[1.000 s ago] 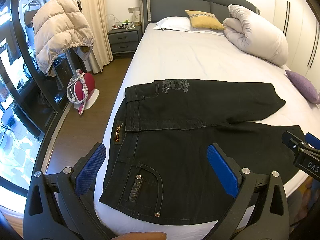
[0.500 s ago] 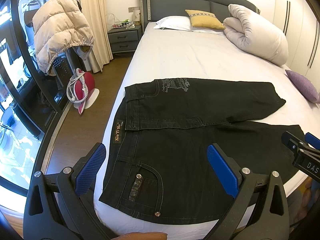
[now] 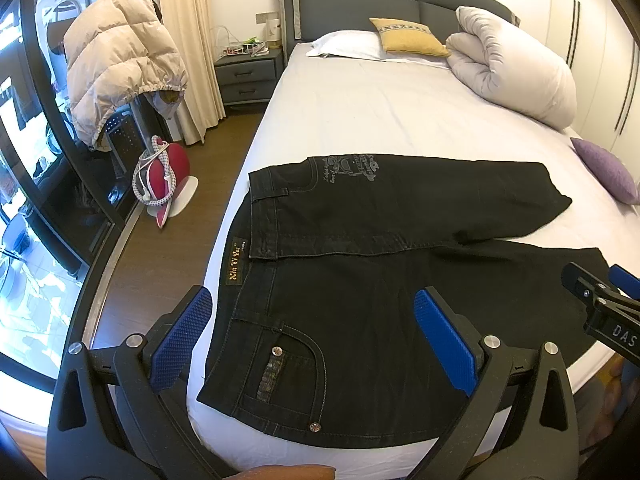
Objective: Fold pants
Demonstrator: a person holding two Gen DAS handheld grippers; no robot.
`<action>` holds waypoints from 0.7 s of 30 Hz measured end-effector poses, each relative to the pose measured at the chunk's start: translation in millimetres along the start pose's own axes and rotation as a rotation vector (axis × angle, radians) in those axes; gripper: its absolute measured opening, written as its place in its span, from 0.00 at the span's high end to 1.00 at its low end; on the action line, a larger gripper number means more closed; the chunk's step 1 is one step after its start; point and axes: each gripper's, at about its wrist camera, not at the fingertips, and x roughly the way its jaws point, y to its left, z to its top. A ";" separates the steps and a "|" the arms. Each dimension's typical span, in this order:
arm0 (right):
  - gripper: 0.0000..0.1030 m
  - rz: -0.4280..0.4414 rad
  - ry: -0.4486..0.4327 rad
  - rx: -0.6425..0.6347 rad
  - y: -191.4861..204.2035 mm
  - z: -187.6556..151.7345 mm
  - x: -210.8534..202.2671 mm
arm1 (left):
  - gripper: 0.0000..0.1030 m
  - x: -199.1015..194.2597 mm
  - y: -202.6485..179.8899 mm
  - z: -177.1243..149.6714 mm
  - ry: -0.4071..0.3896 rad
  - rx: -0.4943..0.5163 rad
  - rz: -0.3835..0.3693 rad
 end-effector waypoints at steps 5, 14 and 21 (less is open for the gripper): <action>0.00 -0.001 0.001 0.001 0.1 0.2 0.1 | 0.00 0.1 -0.1 0.2 0.001 0.000 0.001; 0.00 -0.001 0.003 0.000 0.8 -1.7 0.1 | 0.00 0.3 -0.2 0.3 0.002 0.000 0.001; 0.00 -0.001 0.005 -0.002 2.1 -4.0 1.2 | 0.00 0.4 -0.5 0.0 0.003 0.000 0.001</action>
